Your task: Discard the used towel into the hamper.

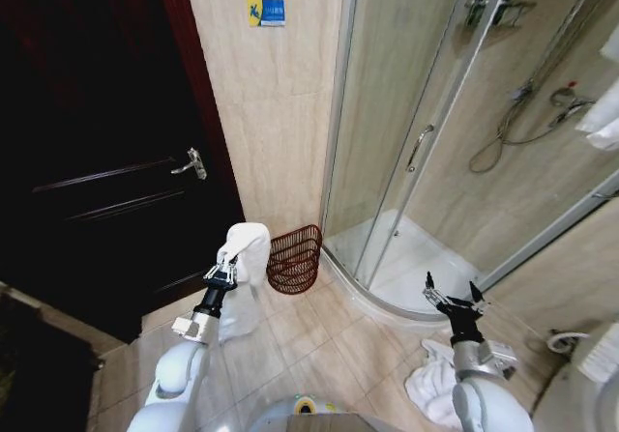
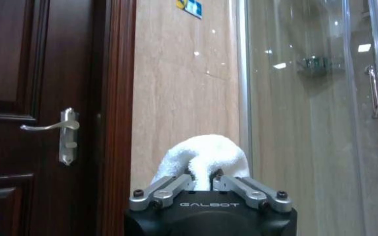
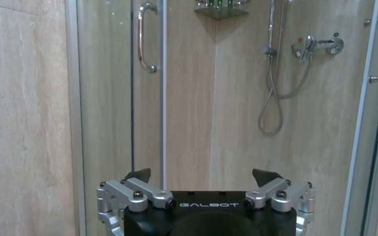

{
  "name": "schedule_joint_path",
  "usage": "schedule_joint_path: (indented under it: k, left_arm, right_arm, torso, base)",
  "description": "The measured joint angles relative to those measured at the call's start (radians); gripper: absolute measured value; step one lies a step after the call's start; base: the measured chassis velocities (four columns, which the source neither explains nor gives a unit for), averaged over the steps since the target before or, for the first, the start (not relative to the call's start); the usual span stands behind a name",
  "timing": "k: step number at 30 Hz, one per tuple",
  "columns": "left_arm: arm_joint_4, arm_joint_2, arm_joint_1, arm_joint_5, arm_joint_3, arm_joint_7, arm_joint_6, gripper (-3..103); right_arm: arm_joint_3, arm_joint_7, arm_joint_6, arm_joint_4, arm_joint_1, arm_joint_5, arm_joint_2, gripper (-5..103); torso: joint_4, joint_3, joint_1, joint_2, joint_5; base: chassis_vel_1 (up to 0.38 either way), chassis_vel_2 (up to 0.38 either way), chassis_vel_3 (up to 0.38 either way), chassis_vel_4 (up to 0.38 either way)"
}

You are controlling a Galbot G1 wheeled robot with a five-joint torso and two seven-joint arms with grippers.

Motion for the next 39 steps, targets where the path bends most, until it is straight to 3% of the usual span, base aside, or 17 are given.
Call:
schedule_joint_path:
  k: [39]
  left_arm:
    - [0.032,0.0,-0.004,0.018,0.007,0.05,-0.003,7]
  right_arm:
    - [-0.007,-0.016,0.031,-0.016,0.0,0.001,0.0,100]
  torso:
    - [-0.0001,0.0,0.0,0.0,0.0]
  base:
    - [-0.066,0.062,0.063,-0.062]
